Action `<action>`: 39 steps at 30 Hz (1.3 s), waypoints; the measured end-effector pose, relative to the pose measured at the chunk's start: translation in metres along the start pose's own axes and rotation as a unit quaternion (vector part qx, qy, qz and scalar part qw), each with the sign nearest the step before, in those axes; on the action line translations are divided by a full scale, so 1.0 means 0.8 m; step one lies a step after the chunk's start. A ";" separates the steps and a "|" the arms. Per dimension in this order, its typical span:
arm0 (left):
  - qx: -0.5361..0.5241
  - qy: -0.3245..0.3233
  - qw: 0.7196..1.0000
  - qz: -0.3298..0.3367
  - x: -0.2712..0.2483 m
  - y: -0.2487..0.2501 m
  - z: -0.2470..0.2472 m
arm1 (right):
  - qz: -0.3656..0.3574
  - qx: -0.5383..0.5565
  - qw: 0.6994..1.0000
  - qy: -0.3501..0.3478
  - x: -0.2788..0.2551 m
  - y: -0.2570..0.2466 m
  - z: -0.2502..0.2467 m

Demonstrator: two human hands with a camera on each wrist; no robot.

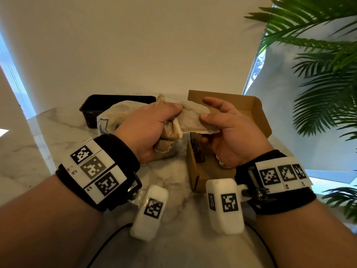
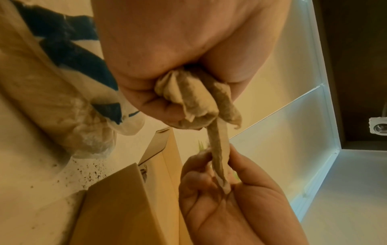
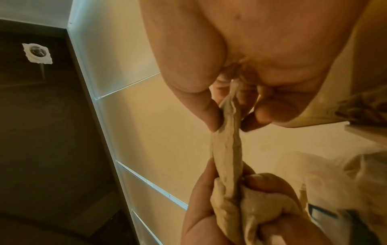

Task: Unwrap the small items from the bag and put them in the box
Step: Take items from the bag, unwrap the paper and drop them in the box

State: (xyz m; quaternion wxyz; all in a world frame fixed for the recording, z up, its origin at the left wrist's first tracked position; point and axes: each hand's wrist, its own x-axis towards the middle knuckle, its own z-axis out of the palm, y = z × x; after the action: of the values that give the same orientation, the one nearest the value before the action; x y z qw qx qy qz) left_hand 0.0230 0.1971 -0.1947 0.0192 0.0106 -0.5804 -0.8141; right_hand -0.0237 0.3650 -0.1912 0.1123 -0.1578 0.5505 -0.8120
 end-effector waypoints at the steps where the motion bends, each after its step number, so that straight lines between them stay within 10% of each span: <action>1: 0.005 -0.002 1.000 -0.003 0.000 0.000 0.000 | -0.007 0.009 1.000 -0.013 0.001 0.000 -0.001; 18: 0.110 -0.003 0.993 -0.054 -0.012 0.003 0.010 | 0.018 -0.230 0.968 0.096 -0.026 -0.077 -0.072; 26: 0.182 -0.036 0.982 -0.038 -0.020 0.004 0.014 | 0.129 -0.621 0.773 -0.032 -0.031 -0.121 -0.106; 34: 0.186 -0.012 0.982 -0.033 -0.017 0.001 0.013 | 0.261 -0.756 0.577 -0.167 -0.002 -0.108 -0.078; 39: 0.182 -0.003 0.982 -0.043 -0.013 -0.001 0.011 | 0.219 -0.801 0.531 -0.168 0.006 -0.100 -0.070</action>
State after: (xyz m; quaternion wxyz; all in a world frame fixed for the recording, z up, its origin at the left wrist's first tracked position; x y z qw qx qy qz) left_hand 0.0327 0.2060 -0.1928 -0.0199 0.0361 -0.7179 -0.6949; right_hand -0.0502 0.4411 -0.1354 0.2042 -0.1899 0.9584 0.0604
